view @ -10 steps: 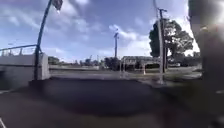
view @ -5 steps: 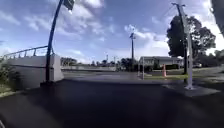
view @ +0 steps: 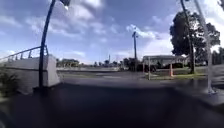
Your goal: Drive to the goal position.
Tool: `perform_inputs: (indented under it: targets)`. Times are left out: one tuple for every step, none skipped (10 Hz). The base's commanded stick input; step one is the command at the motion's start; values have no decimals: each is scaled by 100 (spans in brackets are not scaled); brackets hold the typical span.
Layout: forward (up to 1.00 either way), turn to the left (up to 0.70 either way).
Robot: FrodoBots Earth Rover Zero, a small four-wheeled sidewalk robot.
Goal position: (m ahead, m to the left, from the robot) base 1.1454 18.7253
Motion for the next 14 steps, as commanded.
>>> perform_inputs:
  targets:
    - [100,0]
    - [100,0]
    - [100,0]
    - [100,0]
    - [100,0]
    - [100,0]
    - [100,0]
    - [100,0]
    - [100,0]
    - [100,1]
    - [100,3]
    - [100,4]
    - [100,4]
    - [100,37]
